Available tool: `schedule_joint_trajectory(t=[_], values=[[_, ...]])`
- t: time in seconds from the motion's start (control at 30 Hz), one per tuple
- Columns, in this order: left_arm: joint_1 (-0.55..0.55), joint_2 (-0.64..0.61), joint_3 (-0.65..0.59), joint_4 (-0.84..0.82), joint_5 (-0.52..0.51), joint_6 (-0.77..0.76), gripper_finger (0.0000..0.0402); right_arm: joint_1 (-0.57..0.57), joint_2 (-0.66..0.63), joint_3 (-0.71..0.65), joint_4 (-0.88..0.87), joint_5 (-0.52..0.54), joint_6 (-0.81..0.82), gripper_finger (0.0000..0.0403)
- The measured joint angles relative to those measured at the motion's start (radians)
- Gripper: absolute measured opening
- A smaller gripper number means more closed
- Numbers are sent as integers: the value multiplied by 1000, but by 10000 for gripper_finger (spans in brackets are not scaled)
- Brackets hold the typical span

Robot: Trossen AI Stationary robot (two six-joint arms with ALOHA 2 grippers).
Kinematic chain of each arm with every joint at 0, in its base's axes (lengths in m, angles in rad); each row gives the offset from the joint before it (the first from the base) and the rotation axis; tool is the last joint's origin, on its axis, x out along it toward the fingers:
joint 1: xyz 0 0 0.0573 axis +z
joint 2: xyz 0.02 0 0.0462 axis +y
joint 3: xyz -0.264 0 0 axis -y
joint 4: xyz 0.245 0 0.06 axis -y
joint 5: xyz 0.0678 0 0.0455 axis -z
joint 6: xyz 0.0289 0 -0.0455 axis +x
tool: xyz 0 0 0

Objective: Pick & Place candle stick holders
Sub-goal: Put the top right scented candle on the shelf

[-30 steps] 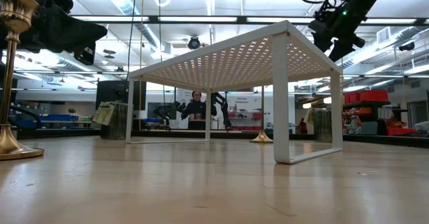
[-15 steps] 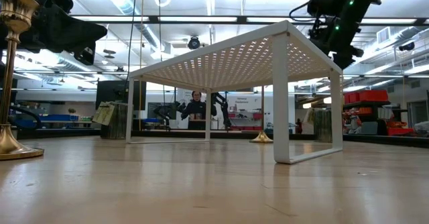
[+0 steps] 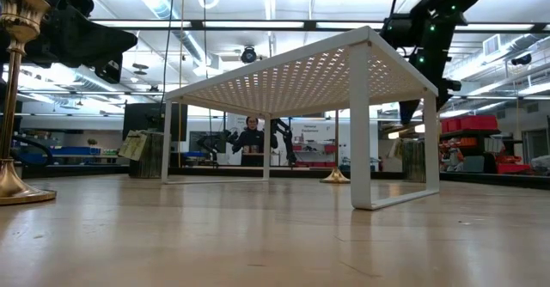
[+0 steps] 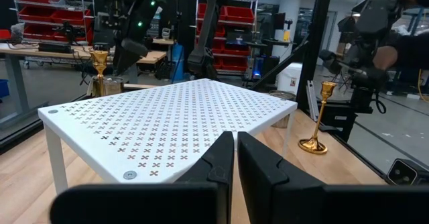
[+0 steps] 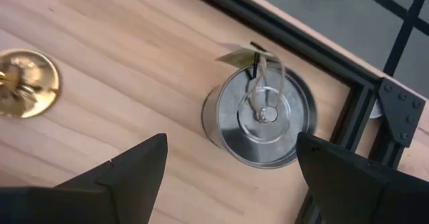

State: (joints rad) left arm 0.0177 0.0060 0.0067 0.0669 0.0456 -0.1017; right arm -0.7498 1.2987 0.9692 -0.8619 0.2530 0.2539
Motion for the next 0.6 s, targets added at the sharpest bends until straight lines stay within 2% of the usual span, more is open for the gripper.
schedule_joint_trajectory(t=[0.3,0.6], values=[[0,0,0,0,0,0,25,-10,24,0,-2,-10,-4,339],[0,0,0,0,0,0,25,-42,24,0,-28,-10,-26,380]])
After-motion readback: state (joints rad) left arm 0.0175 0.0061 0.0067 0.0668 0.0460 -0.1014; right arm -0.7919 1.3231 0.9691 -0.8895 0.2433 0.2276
